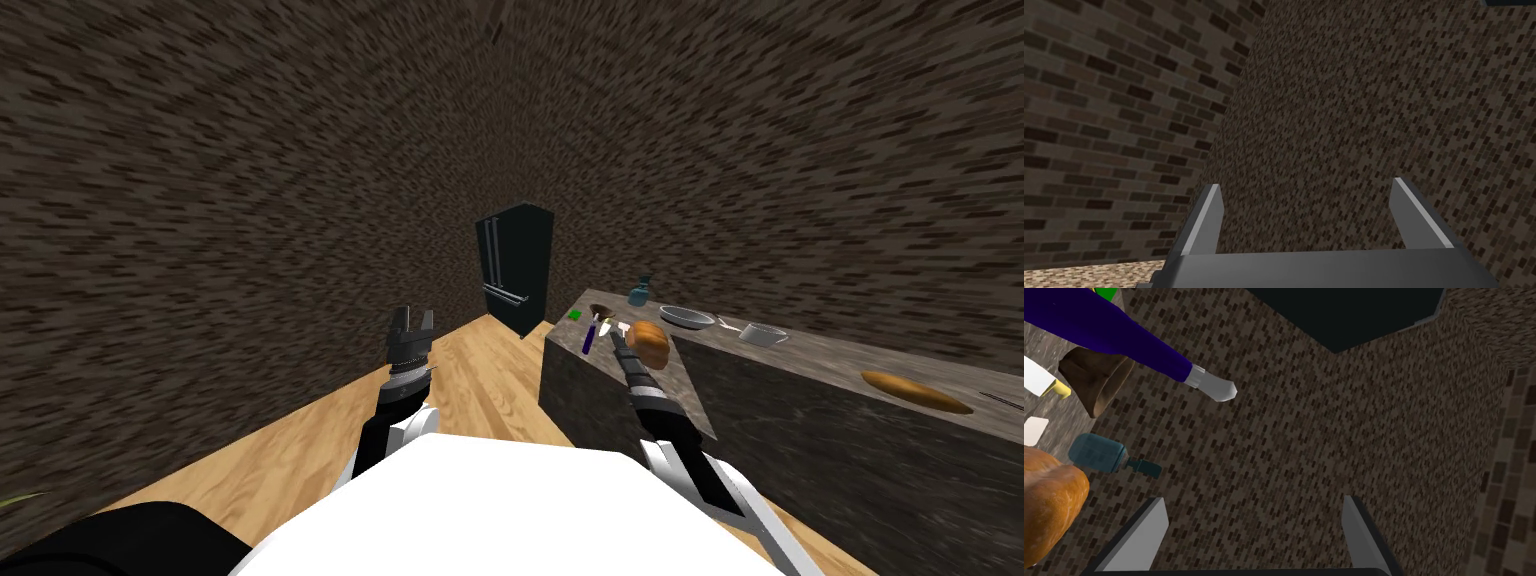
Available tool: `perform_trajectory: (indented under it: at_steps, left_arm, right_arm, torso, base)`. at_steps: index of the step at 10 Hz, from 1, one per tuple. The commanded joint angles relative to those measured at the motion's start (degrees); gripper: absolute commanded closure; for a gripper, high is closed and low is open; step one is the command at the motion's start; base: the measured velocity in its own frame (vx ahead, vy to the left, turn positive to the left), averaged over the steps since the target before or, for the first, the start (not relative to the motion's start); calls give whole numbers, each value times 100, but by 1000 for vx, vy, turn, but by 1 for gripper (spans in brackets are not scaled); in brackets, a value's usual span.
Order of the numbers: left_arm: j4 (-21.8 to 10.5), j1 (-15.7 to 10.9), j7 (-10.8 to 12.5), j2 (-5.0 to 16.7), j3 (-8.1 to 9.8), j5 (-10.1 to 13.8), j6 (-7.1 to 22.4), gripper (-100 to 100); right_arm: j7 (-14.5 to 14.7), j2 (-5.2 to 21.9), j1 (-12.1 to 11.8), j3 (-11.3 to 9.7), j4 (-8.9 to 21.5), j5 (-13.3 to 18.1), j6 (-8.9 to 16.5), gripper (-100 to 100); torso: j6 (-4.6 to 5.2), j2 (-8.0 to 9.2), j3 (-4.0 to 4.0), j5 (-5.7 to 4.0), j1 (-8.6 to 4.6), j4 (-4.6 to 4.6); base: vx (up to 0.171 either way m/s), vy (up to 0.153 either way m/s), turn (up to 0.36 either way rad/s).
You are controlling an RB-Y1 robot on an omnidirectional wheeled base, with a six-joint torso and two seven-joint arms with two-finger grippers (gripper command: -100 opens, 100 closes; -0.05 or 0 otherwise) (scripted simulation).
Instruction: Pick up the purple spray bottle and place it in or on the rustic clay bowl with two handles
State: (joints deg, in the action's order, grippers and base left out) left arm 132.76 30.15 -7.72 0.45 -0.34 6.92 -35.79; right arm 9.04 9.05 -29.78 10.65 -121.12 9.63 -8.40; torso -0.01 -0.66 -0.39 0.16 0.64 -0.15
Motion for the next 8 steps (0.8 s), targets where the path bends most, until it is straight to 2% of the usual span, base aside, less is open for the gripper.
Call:
perform_trajectory:
  at_steps: [1, 5, 8]
  left_arm:
    - [0, 0, 0, 0, 0, 0, 0, 0]
    - [0, 0, 0, 0, 0, 0, 0, 0]
    - [0, -1, 0, 0, 0, 0, 0, 0]
  right_arm:
    - [177, -52, -40, 126, 77, 187, 192, -100]
    - [599, -39, -108, 471, 251, 546, 657, -100]
    - [973, -13, -152, 697, 383, 782, 988, -100]
  torso:
    - [0, 0, 0, 0, 0, 0]
    - [0, -4, -3, -4, -14, -1]
    - [-3, 14, 8, -3, -16, 3]
  base:
    - [134, 211, -140]
    - [130, 174, -129]
    - [83, 157, -46]
